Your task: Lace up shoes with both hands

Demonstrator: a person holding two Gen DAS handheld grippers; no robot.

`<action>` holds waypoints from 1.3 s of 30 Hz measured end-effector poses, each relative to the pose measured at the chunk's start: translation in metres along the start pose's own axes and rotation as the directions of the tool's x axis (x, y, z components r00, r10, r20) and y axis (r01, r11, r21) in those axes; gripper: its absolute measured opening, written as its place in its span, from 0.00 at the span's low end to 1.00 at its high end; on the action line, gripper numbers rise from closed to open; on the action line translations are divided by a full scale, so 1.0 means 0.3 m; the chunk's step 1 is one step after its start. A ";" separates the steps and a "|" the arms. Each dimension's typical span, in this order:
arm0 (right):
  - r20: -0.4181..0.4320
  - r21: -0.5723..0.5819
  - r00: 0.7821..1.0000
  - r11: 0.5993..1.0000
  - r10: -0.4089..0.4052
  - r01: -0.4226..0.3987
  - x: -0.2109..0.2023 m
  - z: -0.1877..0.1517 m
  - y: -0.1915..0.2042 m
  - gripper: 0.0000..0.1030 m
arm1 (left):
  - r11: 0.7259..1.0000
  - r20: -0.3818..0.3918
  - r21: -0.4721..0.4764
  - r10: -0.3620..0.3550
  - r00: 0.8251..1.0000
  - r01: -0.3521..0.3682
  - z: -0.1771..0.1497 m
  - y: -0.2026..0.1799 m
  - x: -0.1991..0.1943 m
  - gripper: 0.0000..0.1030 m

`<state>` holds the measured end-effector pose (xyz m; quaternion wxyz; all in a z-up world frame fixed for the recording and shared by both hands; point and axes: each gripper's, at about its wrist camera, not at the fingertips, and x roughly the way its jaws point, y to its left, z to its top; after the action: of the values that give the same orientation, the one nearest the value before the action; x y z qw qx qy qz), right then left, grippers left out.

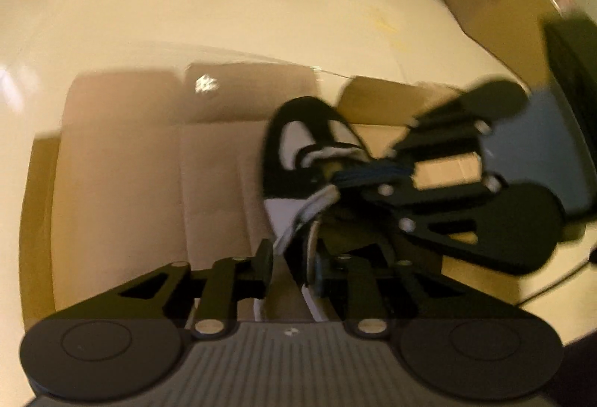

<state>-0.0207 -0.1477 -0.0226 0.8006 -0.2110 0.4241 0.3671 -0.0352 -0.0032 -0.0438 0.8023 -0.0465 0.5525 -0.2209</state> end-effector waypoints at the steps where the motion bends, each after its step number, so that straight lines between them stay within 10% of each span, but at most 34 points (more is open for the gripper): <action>1: 0.007 0.007 1.000 1.000 0.001 -0.001 -0.004 0.000 0.002 0.02 | 0.999 -0.004 -0.040 -0.008 1.000 0.007 -0.001 0.019 0.001 0.32; 10: 0.024 0.076 1.000 0.997 0.004 -0.005 -0.018 0.025 0.007 0.02 | 0.882 -0.031 -0.454 -0.156 0.987 0.125 -0.023 0.180 0.039 0.32; 22: -0.018 0.082 0.998 0.994 -0.066 0.067 -0.010 0.047 0.036 0.02 | 0.872 -0.032 -0.471 -0.169 0.985 0.134 -0.049 0.178 0.044 0.33; 30: 0.018 0.075 0.999 0.997 -0.033 0.031 0.008 0.014 0.026 0.02 | 0.999 -0.022 -0.024 -0.041 0.999 0.040 0.006 0.003 -0.031 0.46; 35: -0.007 0.060 0.998 0.996 -0.067 0.067 -0.012 -0.018 0.009 0.02 | 0.971 0.043 0.224 -0.092 0.995 0.080 0.036 -0.104 -0.064 0.54; 39: 0.011 0.045 0.996 0.995 -0.087 0.087 -0.064 -0.021 0.005 0.02 | 0.955 -0.010 0.241 -0.174 0.985 0.172 0.053 -0.107 -0.014 0.51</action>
<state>-0.0323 -0.1585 -0.0100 0.8229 -0.2091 0.4174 0.3238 -0.0318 -0.0330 -0.0239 0.7828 0.0016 0.5109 -0.3553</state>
